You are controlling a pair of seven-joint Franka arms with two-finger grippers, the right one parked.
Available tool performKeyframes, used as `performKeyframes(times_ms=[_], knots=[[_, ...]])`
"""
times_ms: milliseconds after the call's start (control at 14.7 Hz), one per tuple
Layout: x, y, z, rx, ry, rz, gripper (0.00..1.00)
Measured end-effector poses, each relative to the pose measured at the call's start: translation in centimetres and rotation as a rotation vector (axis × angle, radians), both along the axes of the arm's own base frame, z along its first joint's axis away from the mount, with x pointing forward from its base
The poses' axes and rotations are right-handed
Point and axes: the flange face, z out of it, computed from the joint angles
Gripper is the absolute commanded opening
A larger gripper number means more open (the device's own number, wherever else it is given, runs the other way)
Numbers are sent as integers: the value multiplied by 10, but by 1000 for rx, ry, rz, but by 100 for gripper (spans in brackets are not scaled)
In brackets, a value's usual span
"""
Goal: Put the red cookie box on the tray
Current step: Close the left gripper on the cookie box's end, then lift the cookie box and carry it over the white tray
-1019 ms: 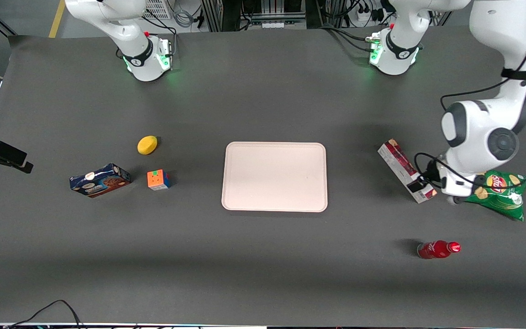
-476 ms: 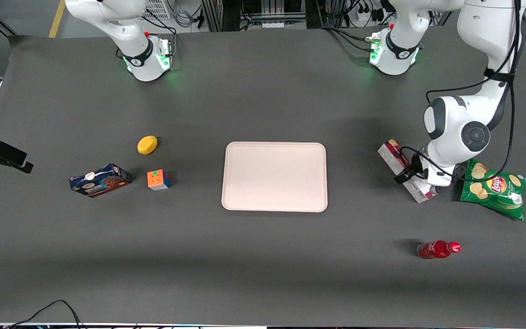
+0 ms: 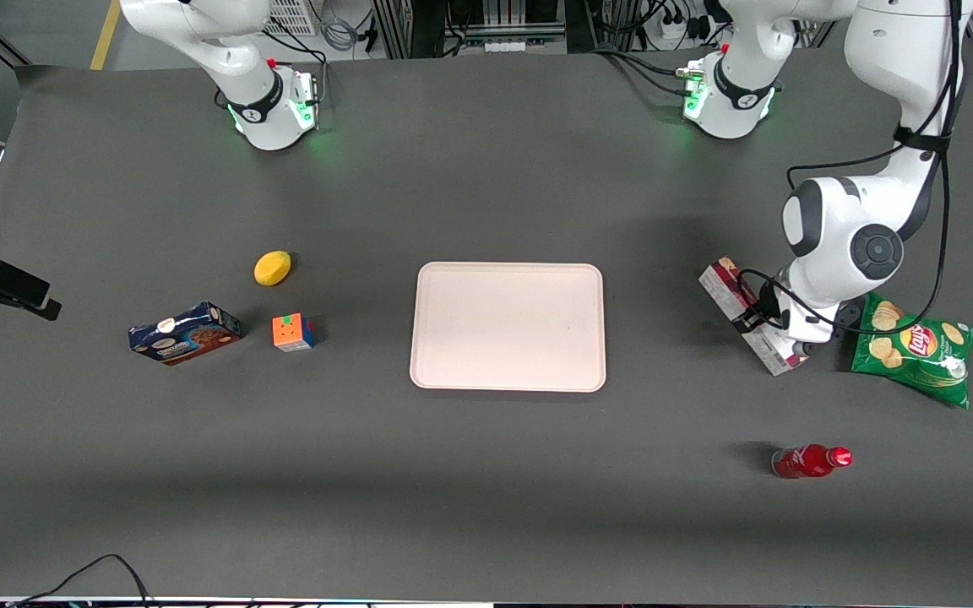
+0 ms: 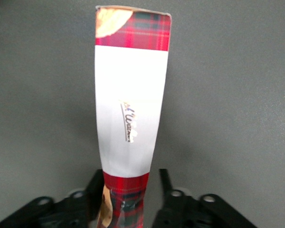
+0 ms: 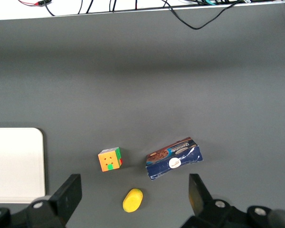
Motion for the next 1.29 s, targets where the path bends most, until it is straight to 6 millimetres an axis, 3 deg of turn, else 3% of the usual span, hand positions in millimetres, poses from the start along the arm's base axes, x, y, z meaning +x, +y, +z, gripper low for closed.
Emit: performKeyframes(times_ms=[408, 544, 680, 883, 1019, 1155, 1291], knots=[[4, -1, 13, -20, 60, -112, 4], [13, -4, 28, -21, 81, -153, 4], [29, -15, 60, -17, 116, -278, 4], [59, -62, 126, -33, 79, -397, 2], [68, -111, 162, -45, 8, -489, 2], [66, -167, 188, -65, -49, -578, 4], [58, -217, 195, -86, -84, -657, 4]])
